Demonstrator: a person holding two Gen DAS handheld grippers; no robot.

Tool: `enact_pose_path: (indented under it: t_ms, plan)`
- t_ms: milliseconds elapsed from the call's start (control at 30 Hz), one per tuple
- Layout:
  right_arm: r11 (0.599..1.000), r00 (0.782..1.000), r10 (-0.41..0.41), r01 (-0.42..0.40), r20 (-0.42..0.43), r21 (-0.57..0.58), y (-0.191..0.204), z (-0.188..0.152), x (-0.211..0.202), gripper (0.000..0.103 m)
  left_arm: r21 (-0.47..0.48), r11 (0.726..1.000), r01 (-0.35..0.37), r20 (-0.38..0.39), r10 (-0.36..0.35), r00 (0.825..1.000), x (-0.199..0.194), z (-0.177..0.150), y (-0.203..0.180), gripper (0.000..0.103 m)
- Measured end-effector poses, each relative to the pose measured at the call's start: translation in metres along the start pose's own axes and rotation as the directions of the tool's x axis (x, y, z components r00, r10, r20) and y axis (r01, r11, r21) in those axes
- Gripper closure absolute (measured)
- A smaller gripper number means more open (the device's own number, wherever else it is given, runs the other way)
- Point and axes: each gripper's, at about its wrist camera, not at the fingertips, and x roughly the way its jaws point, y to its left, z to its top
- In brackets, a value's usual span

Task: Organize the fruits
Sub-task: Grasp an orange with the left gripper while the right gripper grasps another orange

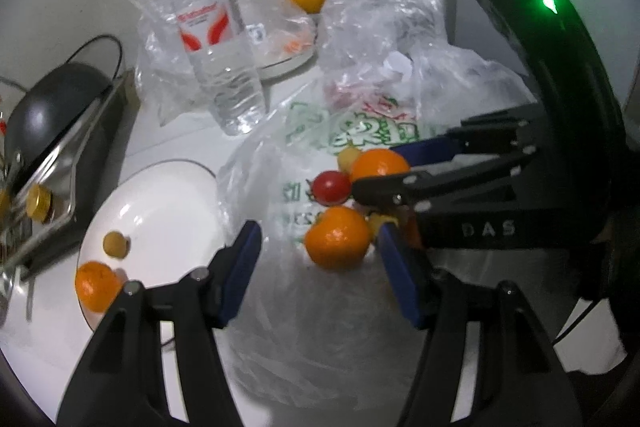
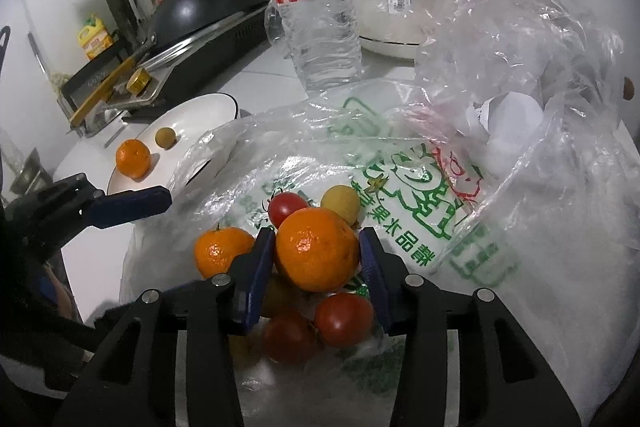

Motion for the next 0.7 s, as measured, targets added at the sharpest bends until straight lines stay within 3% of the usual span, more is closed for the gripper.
enact_pose_path:
  t_ms: [67,333,567,700]
  plan:
    - [1.000,1.000,0.002,-0.002,0.014,0.003,0.000,0.001,-0.005,0.058,0.017,1.000,0.010,-0.019,-0.009,1.000,0.005,0.000,-0.001,0.052]
    - [0.999,0.997,-0.032,0.031,0.069,0.027,-0.009,-0.001,-0.030,0.058,0.057,0.998,0.042,-0.032,-0.040,0.999,0.015,0.001,-0.004,0.064]
    - [0.998,0.995,-0.045,0.042,0.088,0.036,-0.015,-0.005,-0.040,0.058,0.083,0.995,0.047,-0.042,-0.044,0.998,0.024,0.010,-0.006,0.062]
    - [0.998,0.994,-0.057,0.054,0.094,0.037,-0.017,-0.007,-0.043,0.058,0.082,0.996,0.017,-0.075,-0.010,0.997,0.035,0.012,-0.004,0.061]
